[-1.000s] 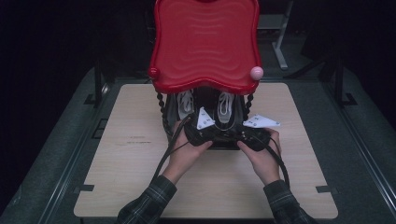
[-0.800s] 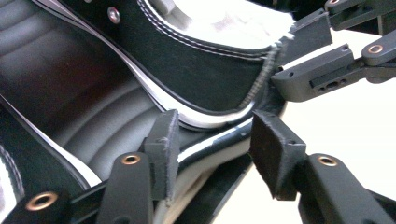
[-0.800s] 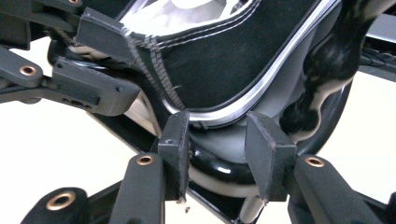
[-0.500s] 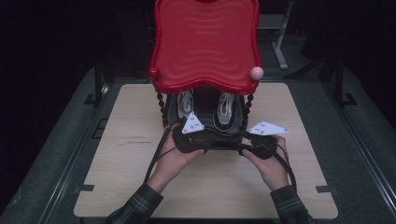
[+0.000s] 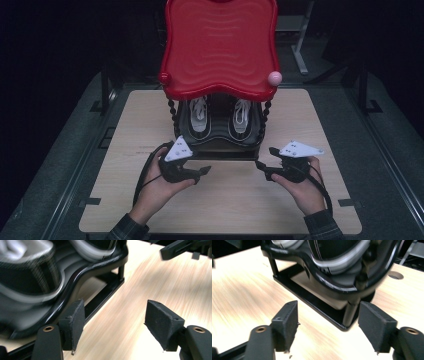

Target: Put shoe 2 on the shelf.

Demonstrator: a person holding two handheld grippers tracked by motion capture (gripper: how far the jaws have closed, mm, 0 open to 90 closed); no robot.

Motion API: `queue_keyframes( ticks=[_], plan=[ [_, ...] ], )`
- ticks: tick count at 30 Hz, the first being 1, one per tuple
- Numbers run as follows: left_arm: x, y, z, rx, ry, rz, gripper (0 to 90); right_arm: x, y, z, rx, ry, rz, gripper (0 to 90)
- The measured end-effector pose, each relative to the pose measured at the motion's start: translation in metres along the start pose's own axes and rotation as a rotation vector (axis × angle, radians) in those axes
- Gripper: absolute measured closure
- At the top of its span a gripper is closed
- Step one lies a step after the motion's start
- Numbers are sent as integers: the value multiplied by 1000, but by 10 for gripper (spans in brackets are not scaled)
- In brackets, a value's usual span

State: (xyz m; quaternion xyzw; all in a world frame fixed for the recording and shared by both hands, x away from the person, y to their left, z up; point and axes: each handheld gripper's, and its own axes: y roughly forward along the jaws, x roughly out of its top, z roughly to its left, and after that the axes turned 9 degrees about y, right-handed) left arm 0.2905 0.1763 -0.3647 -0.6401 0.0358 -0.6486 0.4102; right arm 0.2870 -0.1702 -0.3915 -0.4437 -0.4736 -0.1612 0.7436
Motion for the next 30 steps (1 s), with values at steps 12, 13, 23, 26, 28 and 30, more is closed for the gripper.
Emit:
queue_keyframes(
  ticks=[12, 13, 23, 26, 28, 30],
  plan=[
    [-73, -29, 17, 70, -80, 134, 266, -31, -16, -30, -77, 24, 75, 251],
    [-79, -31, 19, 73, -86, 144, 264, -35, -17, -33, -84, 28, 79, 251],
    [-131, -57, 30, 126, -150, 244, 244, -66, -29, -57, -124, 70, 165, 220],
    [-144, -63, 33, 136, -167, 263, 244, -76, -32, -64, -137, 84, 195, 214],
    [-152, -65, 35, 146, -172, 275, 244, -82, -34, -69, -149, 92, 202, 212],
    [-159, -66, 37, 153, -170, 288, 239, -86, -35, -73, -161, 98, 205, 210]
  ],
)
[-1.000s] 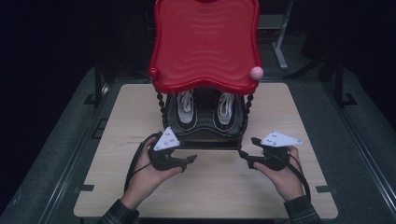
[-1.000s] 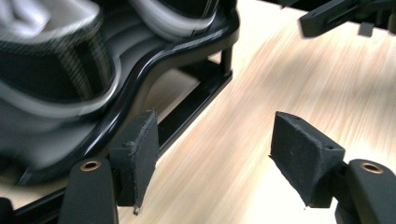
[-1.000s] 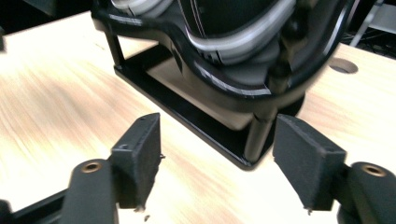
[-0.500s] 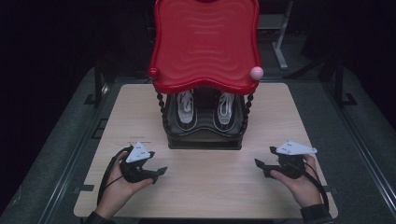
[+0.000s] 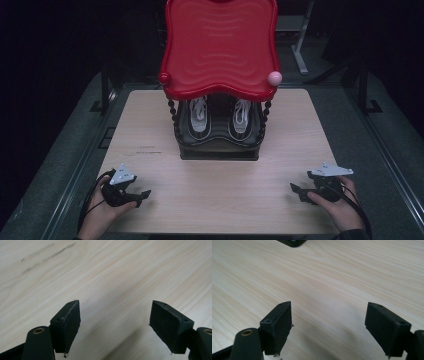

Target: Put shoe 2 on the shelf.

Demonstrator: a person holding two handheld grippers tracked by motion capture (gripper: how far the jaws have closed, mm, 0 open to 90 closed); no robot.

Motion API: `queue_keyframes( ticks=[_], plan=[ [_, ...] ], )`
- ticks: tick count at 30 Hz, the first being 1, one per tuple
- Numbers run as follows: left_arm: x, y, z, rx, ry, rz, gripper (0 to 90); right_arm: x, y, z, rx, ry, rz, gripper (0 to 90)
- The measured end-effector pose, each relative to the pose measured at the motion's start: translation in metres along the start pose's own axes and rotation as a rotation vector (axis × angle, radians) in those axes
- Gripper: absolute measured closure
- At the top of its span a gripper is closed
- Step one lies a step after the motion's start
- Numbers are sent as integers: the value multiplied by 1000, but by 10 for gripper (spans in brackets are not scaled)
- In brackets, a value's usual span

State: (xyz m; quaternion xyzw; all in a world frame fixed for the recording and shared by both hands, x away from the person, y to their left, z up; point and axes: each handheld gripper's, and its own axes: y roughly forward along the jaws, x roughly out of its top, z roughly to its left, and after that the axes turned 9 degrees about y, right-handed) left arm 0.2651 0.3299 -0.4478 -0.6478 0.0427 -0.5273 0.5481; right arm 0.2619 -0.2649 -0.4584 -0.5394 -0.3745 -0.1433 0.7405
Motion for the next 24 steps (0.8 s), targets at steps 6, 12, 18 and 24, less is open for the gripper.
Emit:
queue_keyframes(
  ticks=[6, 12, 18, 24],
  plan=[
    [-18, 6, 8, -2, -26, -23, 199, -7, 3, -10, -16, 16, 18, 196],
    [-25, 9, 12, -6, -55, -60, 131, -12, 10, -13, -19, 17, 38, 166],
    [-27, 12, 13, -1, -57, -97, 131, -15, 12, -16, -9, 14, 3, 130],
    [-27, 12, 13, 1, -60, -97, 131, -14, 13, -16, -9, 14, 3, 127]
  ],
)
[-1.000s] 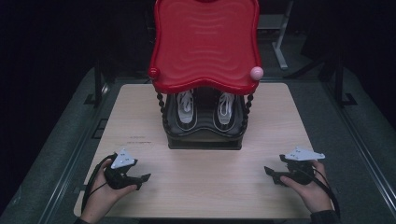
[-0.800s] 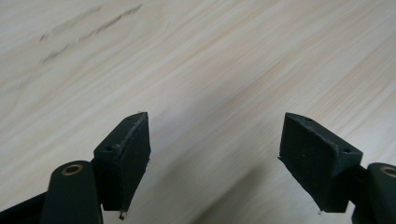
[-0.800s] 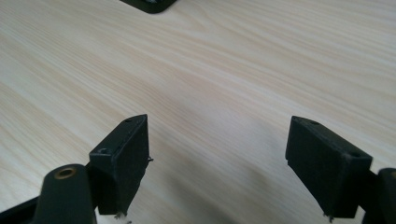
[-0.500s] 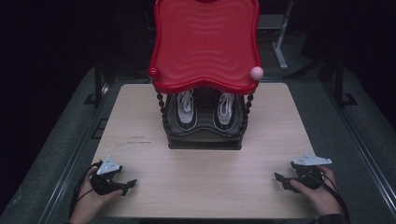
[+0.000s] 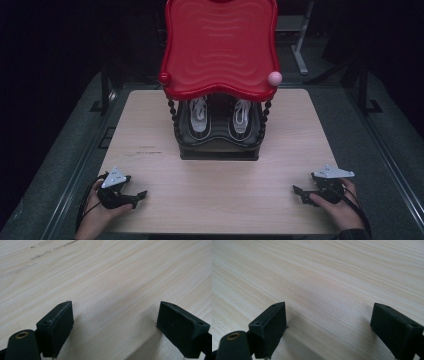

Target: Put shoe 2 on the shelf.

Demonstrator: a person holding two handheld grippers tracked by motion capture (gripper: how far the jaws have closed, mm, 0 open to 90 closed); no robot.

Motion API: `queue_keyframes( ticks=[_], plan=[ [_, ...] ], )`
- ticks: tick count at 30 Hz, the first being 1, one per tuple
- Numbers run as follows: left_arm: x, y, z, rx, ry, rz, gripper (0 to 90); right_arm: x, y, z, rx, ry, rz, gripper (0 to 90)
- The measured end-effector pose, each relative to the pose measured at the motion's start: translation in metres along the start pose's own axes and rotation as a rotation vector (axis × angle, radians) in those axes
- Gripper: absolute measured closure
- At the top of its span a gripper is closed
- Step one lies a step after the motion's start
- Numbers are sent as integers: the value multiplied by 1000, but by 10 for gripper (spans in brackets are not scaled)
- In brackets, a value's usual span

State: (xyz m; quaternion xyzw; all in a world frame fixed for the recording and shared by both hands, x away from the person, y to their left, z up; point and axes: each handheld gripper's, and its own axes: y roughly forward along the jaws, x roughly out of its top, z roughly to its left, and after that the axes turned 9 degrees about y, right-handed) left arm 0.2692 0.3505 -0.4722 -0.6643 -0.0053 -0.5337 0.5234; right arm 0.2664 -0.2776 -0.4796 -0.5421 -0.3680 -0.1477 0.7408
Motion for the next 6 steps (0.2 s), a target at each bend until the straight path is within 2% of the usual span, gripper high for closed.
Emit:
queue_keyframes(
  ticks=[4, 6],
  plan=[
    [0, 0, 0, 0, -2, -1, 131, 0, 0, 0, 0, -1, -1, 126],
    [0, 0, 0, 0, -1, -1, 131, 0, 1, 0, -12, 7, 4, 92]
  ],
)
